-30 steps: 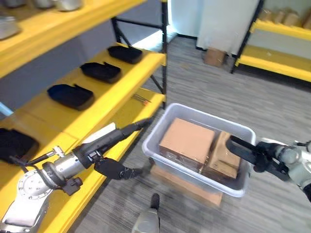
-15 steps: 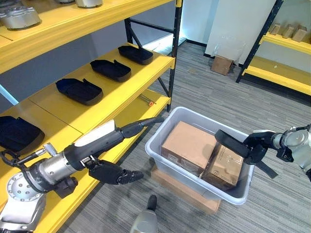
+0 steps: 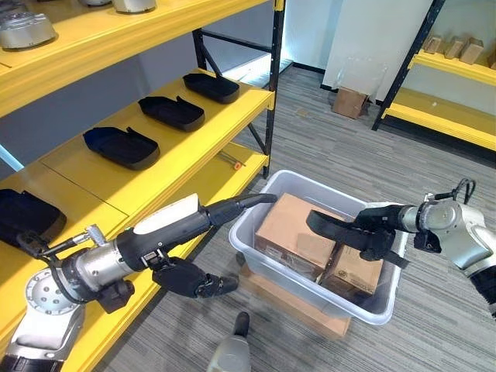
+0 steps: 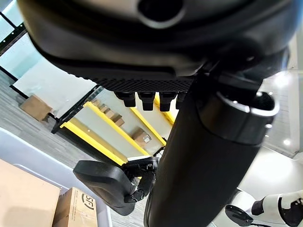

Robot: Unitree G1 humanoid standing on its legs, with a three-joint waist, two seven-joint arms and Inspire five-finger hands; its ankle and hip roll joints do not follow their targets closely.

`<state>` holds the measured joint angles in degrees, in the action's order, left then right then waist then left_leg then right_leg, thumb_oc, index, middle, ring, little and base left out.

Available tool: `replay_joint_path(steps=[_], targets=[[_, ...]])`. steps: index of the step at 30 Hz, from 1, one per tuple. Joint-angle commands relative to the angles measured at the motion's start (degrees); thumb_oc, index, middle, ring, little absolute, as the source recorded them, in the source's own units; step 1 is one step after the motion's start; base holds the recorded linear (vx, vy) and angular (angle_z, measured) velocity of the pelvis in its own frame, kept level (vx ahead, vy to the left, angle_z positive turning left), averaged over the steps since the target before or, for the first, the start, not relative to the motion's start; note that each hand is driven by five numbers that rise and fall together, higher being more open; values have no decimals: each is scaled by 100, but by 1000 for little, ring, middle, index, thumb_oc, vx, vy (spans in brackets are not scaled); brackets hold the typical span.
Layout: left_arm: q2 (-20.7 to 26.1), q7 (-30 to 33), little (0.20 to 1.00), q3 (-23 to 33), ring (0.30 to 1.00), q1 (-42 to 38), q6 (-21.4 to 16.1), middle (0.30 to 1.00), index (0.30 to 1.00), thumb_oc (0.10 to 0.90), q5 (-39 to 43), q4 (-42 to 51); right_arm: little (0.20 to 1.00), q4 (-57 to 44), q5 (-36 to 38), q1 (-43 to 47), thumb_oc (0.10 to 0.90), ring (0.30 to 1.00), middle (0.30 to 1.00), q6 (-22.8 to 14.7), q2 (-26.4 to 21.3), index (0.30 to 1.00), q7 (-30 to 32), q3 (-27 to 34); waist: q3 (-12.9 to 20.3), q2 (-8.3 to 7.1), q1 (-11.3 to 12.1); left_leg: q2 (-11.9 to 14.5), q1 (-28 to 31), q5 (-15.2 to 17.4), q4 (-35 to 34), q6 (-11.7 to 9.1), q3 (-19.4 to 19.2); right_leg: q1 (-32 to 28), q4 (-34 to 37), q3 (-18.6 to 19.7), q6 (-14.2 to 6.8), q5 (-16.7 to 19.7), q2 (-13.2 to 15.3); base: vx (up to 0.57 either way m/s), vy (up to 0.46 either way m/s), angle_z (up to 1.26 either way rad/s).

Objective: Move parts from the plastic box to the shelf.

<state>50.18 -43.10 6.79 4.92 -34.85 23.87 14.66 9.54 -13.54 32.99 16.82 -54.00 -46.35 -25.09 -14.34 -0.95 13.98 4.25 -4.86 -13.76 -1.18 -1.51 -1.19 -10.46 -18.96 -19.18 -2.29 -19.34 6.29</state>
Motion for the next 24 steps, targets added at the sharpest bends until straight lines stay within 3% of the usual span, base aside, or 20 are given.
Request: replay_joint_path(steps=[1, 9, 15, 24], targets=[[-102, 355, 1000, -180, 1000, -219, -149, 1000, 1000, 900, 99, 181, 300, -179, -238, 574, 400, 300, 300, -107, -20, 300, 31, -49, 507, -200, -84, 471, -255, 31, -290, -455, 213, -144, 191, 144, 55, 673, -27, 0, 0, 0], [-185, 205, 1000, -534, 1000, -393, 167, 1000, 1000, 900, 279, 103, 300, -710, -231, 727, 400, 300, 300, -128, 32, 300, -78, -310, 548, -174, -177, 511, -235, 52, -293, -454, 124, -94, 184, 242, 55, 685, -34, 0, 2, -2], [-169, 240, 1000, -935, 1000, -698, 89, 1000, 1000, 900, -44, 24, 300, -945, -91, 974, 400, 300, 300, -157, 174, 300, -220, -557, 565, -155, -252, 550, -217, 66, -288, -464, 58, -52, 154, 289, 56, 681, -31, -8, -2, -10], [-206, 351, 1000, -1588, 1000, -1270, 315, 1000, 1000, 900, -379, -50, 300, -1028, -8, 1366, 400, 300, 300, -176, 598, 300, -248, -1118, 608, -93, -332, 593, -163, 94, -288, -455, -20, 11, 57, 347, 64, 651, -10, 0, 0, -1]])
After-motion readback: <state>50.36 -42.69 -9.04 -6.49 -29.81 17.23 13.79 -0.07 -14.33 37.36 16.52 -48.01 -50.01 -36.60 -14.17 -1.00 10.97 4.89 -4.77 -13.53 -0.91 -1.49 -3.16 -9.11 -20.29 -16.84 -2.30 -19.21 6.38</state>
